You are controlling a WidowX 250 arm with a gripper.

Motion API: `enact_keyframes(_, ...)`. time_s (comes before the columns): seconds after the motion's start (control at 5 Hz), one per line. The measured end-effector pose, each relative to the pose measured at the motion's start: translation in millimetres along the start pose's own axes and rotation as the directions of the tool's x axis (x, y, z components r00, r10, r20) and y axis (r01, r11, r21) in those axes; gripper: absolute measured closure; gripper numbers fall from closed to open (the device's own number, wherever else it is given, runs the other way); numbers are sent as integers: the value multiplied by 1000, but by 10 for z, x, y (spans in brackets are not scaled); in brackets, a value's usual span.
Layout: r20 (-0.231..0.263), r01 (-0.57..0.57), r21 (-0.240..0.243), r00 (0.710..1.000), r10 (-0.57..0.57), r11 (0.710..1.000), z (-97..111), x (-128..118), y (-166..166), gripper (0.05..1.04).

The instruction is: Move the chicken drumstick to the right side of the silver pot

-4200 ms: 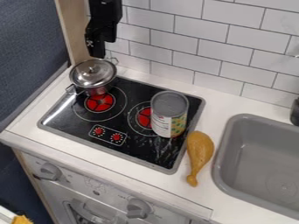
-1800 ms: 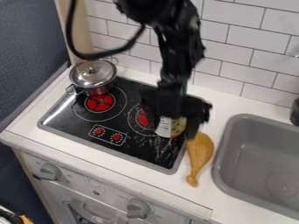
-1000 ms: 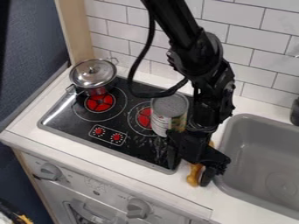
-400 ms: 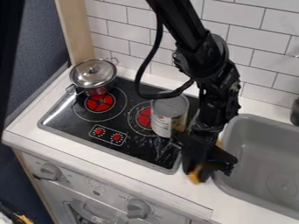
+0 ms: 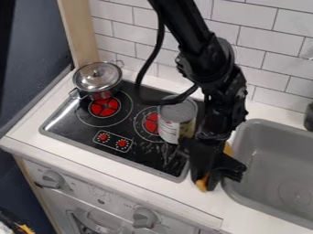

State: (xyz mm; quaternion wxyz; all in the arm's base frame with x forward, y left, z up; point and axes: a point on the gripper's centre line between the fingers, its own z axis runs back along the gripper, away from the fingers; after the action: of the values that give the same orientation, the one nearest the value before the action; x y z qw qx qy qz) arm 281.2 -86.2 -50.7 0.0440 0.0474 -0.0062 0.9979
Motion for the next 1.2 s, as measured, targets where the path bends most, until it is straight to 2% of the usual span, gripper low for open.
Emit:
enact_keyframes(0.2,-24,-5,4,1000,5,1000,121,17,-17,790)
enact_keyframes(0.4,-85,-20,28,996,22,999,379,-1,-14,790)
enact_keyframes(0.6,-137,-96,75,985,105,993,713,-5,-101,790)
enact_keyframes(0.8,-145,-257,143,950,277,956,972,-5,-329,790)
enact_keyframes(1.0,-102,-466,243,860,500,851,1144,-131,-663,790)
enact_keyframes(1.2,-7,-664,270,723,691,697,1145,-274,-902,790)
